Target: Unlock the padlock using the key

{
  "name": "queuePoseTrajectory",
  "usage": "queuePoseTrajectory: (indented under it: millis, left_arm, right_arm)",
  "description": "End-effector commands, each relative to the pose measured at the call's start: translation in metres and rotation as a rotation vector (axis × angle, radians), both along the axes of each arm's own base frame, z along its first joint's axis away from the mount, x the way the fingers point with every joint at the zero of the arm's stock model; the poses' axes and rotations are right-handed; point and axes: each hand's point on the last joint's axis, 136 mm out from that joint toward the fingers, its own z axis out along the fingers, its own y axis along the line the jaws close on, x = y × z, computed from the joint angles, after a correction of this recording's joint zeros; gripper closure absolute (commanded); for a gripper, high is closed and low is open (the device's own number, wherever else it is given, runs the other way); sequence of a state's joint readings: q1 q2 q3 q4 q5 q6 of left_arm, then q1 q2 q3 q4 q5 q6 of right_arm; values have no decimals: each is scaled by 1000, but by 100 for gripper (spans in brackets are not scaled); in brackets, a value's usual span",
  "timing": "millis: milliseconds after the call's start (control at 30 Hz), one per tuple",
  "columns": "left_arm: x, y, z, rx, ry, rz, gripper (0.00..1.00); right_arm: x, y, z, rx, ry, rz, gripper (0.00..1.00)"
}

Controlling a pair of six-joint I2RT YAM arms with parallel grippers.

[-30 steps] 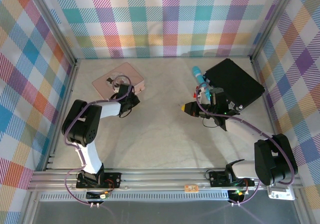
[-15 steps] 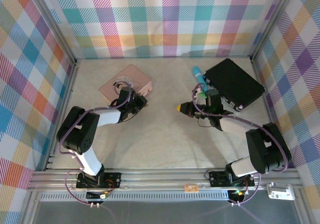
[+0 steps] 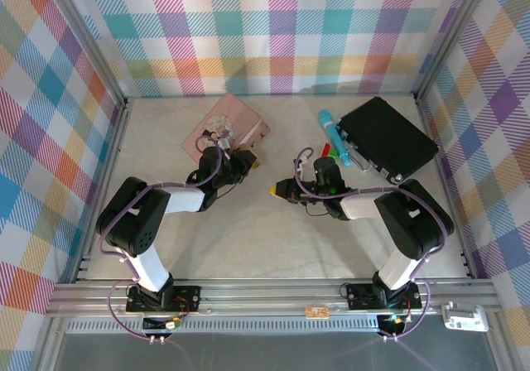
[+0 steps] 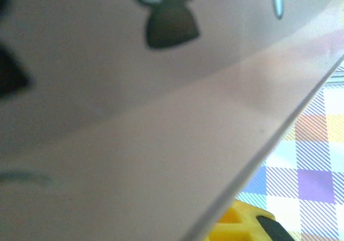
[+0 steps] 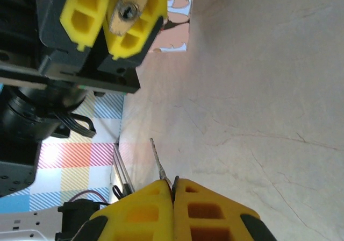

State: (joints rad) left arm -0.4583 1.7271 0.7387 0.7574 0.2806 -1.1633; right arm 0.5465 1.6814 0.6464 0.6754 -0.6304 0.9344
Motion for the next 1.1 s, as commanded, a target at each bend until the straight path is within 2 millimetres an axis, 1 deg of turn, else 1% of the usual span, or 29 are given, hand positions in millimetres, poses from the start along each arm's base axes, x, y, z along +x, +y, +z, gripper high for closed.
queuePoseTrajectory:
  millis: [0, 233, 400, 667, 1067]
  left_arm:
    - [-8, -16, 15, -92, -32, -73, 100]
    - [-12, -16, 11, -92, -33, -83, 100]
    - [-14, -16, 14, -92, -45, -86, 100]
    - [-16, -15, 15, -83, -48, -91, 100]
    - [-18, -16, 21, -92, -60, -95, 100]
  right_arm:
    - [12, 12, 26, 65, -69, 19, 100]
    - [26, 18, 29, 85, -65, 10, 100]
    - [34, 19, 30, 92, -66, -4, 100]
    - [41, 21, 31, 96, -71, -19, 100]
    - [47, 20, 22, 81, -56, -42, 100]
